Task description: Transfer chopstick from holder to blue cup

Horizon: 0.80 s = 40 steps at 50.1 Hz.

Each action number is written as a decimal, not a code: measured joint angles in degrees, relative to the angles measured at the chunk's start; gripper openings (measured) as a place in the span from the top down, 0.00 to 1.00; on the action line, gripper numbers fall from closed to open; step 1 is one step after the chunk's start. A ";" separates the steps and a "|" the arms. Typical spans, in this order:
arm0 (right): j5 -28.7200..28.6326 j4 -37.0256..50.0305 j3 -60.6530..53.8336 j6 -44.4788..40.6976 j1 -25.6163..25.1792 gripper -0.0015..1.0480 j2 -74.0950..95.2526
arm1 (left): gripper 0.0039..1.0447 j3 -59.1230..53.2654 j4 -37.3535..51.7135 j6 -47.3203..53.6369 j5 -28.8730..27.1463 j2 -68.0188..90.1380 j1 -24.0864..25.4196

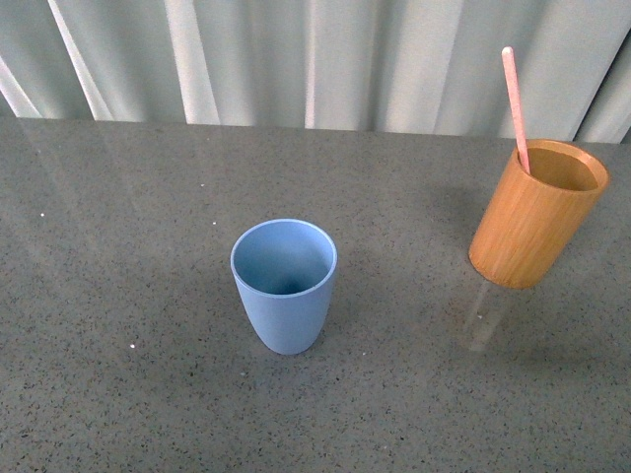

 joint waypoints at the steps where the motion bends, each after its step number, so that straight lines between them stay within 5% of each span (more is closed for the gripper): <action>1: 0.00 0.00 0.00 0.00 0.00 0.10 0.00 | 0.62 0.00 0.00 0.00 0.00 0.00 0.00; 17: 0.00 -0.02 0.00 0.00 0.02 0.10 0.00 | 0.12 0.00 0.00 0.00 0.00 0.00 0.00; 19: 4.31 -4.74 1.60 1.79 0.92 0.10 2.08 | 0.05 0.00 0.00 0.02 0.00 0.00 0.00; 26: 6.99 -3.91 3.54 3.82 0.42 0.10 16.63 | 0.06 0.00 0.00 0.02 0.00 -0.02 0.00; 40: -1.49 23.45 8.13 -2.97 -0.02 0.10 48.15 | 0.06 0.00 0.00 0.02 0.00 -0.04 0.00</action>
